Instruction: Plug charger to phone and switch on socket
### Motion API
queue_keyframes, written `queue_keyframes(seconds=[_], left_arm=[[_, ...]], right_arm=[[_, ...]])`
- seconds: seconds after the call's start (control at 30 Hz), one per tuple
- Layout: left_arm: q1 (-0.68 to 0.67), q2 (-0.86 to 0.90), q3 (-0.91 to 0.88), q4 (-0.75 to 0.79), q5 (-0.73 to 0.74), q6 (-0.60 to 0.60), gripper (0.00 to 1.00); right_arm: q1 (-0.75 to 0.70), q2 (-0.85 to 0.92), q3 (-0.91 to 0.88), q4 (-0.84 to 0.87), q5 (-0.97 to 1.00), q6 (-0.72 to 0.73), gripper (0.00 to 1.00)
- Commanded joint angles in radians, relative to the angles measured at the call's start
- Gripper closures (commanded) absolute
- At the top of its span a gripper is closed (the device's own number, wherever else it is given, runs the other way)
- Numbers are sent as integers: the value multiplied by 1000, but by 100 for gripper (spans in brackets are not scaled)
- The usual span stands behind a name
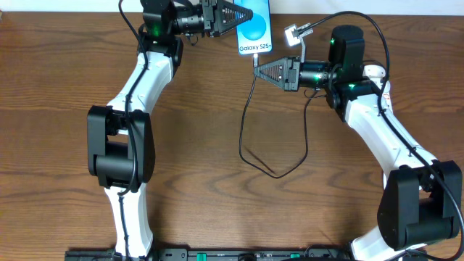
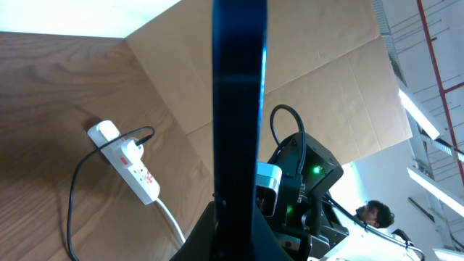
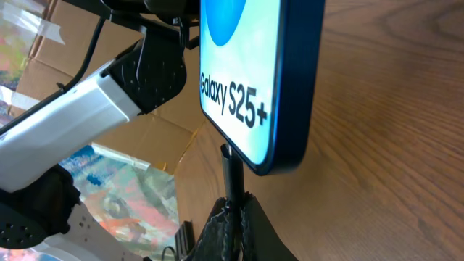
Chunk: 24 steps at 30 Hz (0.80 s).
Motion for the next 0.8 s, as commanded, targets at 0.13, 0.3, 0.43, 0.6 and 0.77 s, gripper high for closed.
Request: queue_keyframes(seconds=[0.13,0.3,0.43,0.6,0.77], left_arm=[[-5,-33,13,10,56,-1,93],[-5,-33,13,10,56,-1,93],[-5,-33,13,10,59,-1,93],[-5,-33,13,10,63,-2,92],[-5,-33,13,10,63,-2,93]], right_arm=[[-10,-24,17,3,2,-10,99],[-10,-24,17,3,-12,4,99],[-10,-24,17,6,-16,16,99],[-10,-24,17,7,-24,28,99],[-13,-24,17,15,-39,35,99]])
